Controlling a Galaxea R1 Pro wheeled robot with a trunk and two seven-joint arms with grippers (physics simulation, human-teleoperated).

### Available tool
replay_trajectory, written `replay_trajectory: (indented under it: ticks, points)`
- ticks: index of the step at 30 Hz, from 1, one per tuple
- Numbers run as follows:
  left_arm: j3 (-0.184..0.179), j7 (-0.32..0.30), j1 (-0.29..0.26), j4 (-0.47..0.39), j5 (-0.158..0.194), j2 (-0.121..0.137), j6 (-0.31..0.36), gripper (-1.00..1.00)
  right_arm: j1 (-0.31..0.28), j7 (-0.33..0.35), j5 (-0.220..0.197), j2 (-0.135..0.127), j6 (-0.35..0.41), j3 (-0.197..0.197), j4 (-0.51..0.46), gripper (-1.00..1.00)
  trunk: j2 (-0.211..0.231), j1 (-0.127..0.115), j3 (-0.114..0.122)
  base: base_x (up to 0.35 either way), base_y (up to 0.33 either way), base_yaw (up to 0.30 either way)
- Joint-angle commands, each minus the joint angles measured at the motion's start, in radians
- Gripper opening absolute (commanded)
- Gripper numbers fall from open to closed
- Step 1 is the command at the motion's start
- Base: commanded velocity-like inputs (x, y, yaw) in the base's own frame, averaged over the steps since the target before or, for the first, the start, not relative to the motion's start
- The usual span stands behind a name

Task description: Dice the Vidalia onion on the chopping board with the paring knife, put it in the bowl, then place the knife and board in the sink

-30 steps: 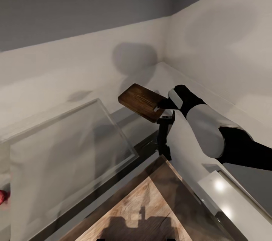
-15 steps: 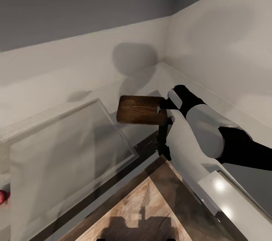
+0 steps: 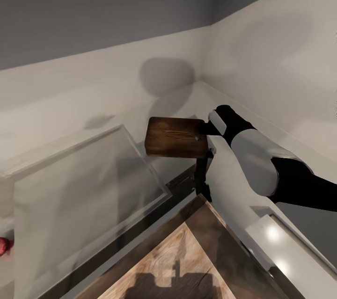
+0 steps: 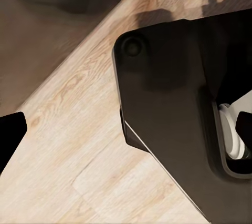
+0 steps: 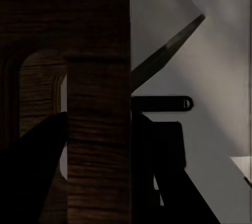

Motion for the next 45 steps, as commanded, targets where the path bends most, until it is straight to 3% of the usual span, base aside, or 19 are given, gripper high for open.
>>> replay_trajectory:
  ticks: [1,14,24,29,35,45]
  points:
    - [0.0,0.01,0.001,-0.002,-0.01,0.0,0.0,1.0,-0.001,-0.006,-0.002,0.002,0.002,-0.008,-0.002,-1.0,-0.002,0.001,0.0,0.0,0.0,0.0]
    - [0.003,0.012,0.001,-0.002,-0.01,-0.002,0.0,1.0,-0.001,-0.007,-0.004,0.008,-0.095,-0.007,0.003,-1.0,-0.002,0.001,0.021,0.0,0.0,0.0]
    - [0.001,0.011,0.001,-0.004,-0.011,-0.001,0.0,1.0,0.001,0.001,-0.004,0.01,-0.114,-0.007,0.014,-1.0,-0.002,0.001,0.037,0.0,0.0,0.0]
    - [-0.001,0.01,0.001,-0.007,-0.013,0.0,0.0,1.0,0.002,0.002,-0.004,0.02,-0.178,-0.007,0.052,-1.0,-0.002,0.001,0.045,0.0,0.0,0.0]
    - [-0.002,0.009,0.001,-0.014,-0.016,0.0,0.0,1.0,0.003,0.002,-0.004,0.049,-0.187,-0.007,0.069,-1.0,-0.002,0.001,0.054,0.0,0.0,0.0]
    - [-0.003,0.011,0.003,-0.092,-0.022,0.007,0.0,1.0,0.003,0.002,-0.004,0.051,-0.189,-0.007,0.072,-1.0,-0.002,0.001,0.07,0.0,0.0,0.0]
